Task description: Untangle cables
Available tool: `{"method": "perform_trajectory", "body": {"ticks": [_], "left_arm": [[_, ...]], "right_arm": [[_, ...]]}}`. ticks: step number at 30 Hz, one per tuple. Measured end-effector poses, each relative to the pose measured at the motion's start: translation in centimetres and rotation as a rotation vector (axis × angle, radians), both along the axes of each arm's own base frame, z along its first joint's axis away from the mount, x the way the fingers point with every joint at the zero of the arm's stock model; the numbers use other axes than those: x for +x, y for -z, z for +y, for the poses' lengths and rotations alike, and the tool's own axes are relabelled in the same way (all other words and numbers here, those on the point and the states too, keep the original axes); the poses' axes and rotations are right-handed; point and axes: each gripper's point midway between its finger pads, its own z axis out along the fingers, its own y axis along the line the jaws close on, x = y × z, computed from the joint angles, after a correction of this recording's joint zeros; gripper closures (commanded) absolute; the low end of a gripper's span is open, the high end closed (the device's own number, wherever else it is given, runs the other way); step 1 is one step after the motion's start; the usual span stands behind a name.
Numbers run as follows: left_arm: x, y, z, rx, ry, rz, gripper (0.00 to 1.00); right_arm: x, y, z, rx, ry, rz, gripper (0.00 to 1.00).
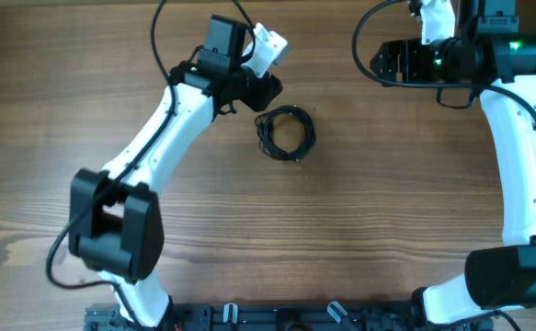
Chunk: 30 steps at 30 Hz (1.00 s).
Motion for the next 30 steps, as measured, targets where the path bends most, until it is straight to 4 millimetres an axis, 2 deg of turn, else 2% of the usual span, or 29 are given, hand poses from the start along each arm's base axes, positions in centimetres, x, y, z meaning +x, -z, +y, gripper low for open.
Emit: {"method": "perform_trajectory", "body": {"ticks": [4, 8, 15, 24, 30], "left_arm": [[0.1, 2.7, 0.0, 0.02, 0.0, 0.054, 0.37], [-0.2, 4.4, 0.1, 0.035, 0.0, 0.094, 0.38], [-0.7, 5.5, -0.2, 0.03, 0.013, 0.134, 0.42], [-1.3, 8.9, -0.3, 0.04, 0.024, 0.217, 0.44], [-1.5, 9.8, -0.3, 0.042, 0.028, 0.239, 0.45]], "right_arm": [[0.0, 0.0, 0.1, 0.004, -0.006, -0.001, 0.0], [0.0, -0.1, 0.2, 0.008, -0.009, -0.004, 0.0], [0.2, -0.2, 0.2, 0.008, -0.01, -0.014, 0.0], [0.3, -0.3, 0.2, 0.008, -0.01, -0.017, 0.0], [0.3, -0.2, 0.2, 0.008, -0.01, -0.016, 0.0]]}}
